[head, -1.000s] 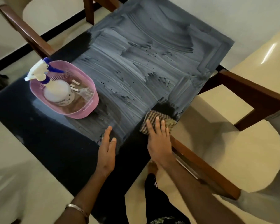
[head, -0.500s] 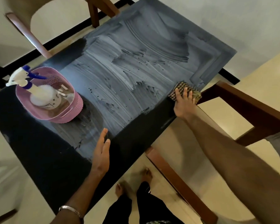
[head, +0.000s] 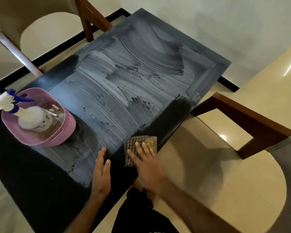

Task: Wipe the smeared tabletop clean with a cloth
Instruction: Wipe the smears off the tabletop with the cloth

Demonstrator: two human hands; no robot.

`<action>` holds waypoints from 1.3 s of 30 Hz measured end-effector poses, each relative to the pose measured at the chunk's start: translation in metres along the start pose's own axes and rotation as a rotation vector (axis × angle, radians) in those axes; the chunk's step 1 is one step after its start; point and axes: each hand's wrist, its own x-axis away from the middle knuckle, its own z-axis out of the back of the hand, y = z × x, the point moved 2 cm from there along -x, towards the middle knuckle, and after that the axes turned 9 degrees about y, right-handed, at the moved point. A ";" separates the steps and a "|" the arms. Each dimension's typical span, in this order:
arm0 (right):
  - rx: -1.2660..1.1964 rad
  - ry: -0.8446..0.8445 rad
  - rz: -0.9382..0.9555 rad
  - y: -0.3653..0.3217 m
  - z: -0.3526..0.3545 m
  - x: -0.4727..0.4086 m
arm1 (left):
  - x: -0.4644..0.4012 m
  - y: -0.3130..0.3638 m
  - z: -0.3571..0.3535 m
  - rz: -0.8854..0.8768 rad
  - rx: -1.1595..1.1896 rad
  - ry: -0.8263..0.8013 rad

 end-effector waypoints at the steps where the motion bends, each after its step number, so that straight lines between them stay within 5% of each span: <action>1: 0.019 0.051 -0.066 0.022 0.011 -0.017 | -0.002 0.001 -0.002 0.004 -0.006 -0.011; 10: 0.001 0.112 -0.566 0.205 0.093 -0.143 | -0.032 0.011 -0.008 -0.003 0.062 -0.043; 16: 0.024 0.235 -0.543 0.100 0.039 -0.075 | -0.054 0.010 -0.007 -0.061 0.116 -0.090; 20: -0.071 0.157 -0.421 0.002 -0.015 -0.009 | -0.070 0.013 -0.014 -0.070 0.122 -0.117; 24: -0.095 0.134 -0.378 -0.010 -0.025 0.005 | -0.074 0.016 -0.021 -0.079 0.112 -0.132; 30: -0.044 0.229 -0.535 0.135 0.049 -0.087 | -0.072 0.019 -0.024 -0.080 0.102 -0.119; 35: -0.016 0.102 -0.659 0.279 0.125 -0.168 | -0.072 0.012 -0.027 -0.102 0.112 -0.115; 39: -0.010 0.036 -0.701 0.316 0.143 -0.192 | -0.074 0.007 -0.031 -0.112 0.110 -0.090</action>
